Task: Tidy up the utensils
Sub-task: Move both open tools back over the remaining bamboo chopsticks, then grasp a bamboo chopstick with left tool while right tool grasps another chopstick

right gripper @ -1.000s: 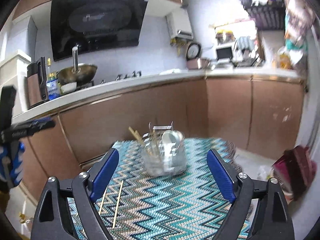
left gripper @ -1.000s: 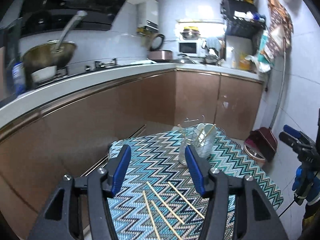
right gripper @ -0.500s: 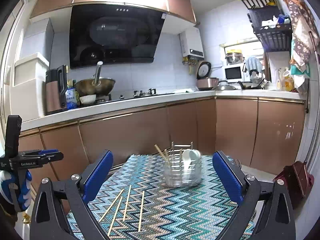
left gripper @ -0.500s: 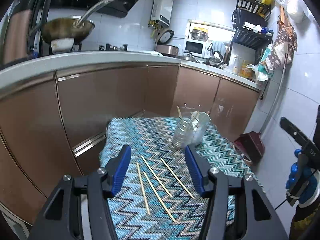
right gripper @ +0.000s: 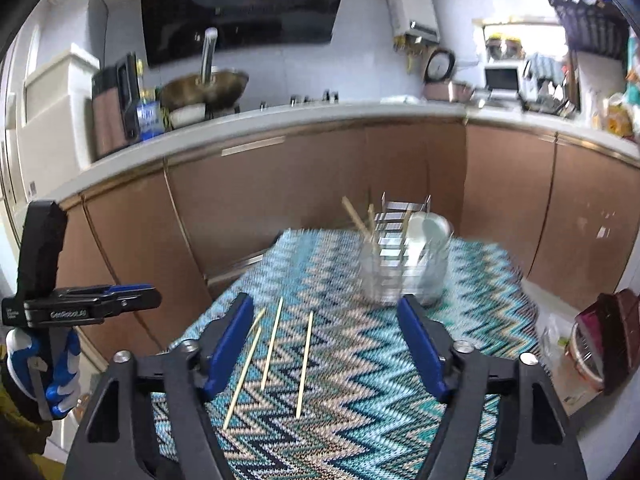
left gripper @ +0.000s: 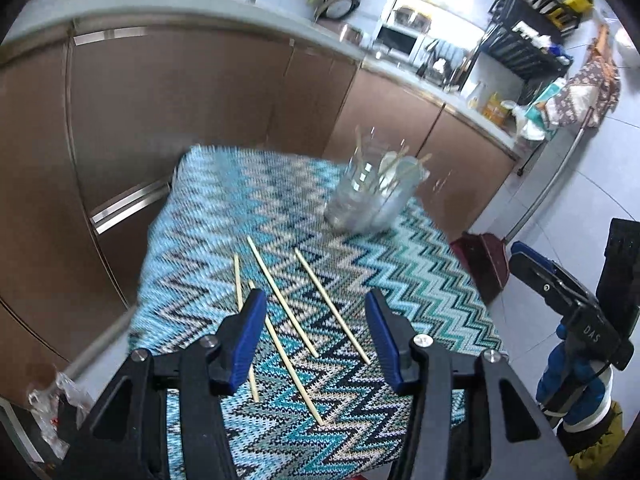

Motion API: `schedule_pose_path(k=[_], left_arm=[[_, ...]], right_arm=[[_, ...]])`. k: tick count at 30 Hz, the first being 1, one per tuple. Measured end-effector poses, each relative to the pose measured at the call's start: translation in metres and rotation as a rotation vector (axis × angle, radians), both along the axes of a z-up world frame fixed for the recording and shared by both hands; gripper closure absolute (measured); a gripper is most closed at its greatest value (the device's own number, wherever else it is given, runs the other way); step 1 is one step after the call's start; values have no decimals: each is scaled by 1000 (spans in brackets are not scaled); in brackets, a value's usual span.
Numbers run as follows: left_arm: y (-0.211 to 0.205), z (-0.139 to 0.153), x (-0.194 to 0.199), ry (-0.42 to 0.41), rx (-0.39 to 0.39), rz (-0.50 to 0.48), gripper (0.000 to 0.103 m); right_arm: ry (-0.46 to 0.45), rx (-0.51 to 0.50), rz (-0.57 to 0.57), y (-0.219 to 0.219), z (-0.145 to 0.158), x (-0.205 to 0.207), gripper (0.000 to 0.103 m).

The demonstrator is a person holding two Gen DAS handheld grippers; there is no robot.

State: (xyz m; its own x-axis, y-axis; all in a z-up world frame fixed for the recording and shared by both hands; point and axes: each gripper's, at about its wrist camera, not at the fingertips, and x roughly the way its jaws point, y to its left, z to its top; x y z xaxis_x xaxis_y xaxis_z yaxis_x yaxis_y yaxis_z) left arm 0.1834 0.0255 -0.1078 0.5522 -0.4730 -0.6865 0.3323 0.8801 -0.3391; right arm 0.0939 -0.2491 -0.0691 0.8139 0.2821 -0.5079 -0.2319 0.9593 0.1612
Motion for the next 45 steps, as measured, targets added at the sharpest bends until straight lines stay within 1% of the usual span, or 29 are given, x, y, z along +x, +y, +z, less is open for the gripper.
schedule_pose_path(k=[4,6,7,10,15,17,23,24,26,28,30,34,35,37,41,44,45], left_arm=[[-12,-30,19,75,4,-10,55],[-16,-44,28,107,12,-15,60],[-19,-49,33,125,14,-21,64],[-26,-69,49,179,31,-32,66],[-27,-89,73,243,38,-18,70],[-28,-96,81,272,42,-15,73],[-25,-124,101,395,60,8,80],[-25,-127,103,406,62,6,81],[-26,-133,108,431,65,0,87],[-27,-136,113,446,70,-2,89],[-27,-137,117,459,73,-7,90],[-28,-143,127,506,94,-18,91],[-27,-145,128,511,88,-21,94],[-28,-145,129,512,97,-33,94],[-27,-146,131,526,81,-32,95],[-25,-146,132,529,76,-28,95],[-25,-145,132,528,78,-27,95]], right_arm=[[70,13,25,-1,-24,21,44],[96,14,41,-1,-33,31,44],[111,12,50,1,-39,37,45],[161,7,80,6,-59,55,48],[225,-4,120,12,-84,83,51],[247,-9,138,15,-93,95,51],[313,-37,191,33,-113,126,55],[326,-43,205,38,-116,133,58],[350,-52,225,46,-121,142,62],[384,-67,249,57,-128,155,70],[415,-85,268,69,-133,166,74],[467,-119,289,85,-140,189,75],[480,-128,293,87,-141,194,75],[516,-151,293,92,-147,207,77],[599,-175,296,98,-164,225,80],[622,-189,295,102,-171,232,84],[627,-194,294,103,-170,233,87]])
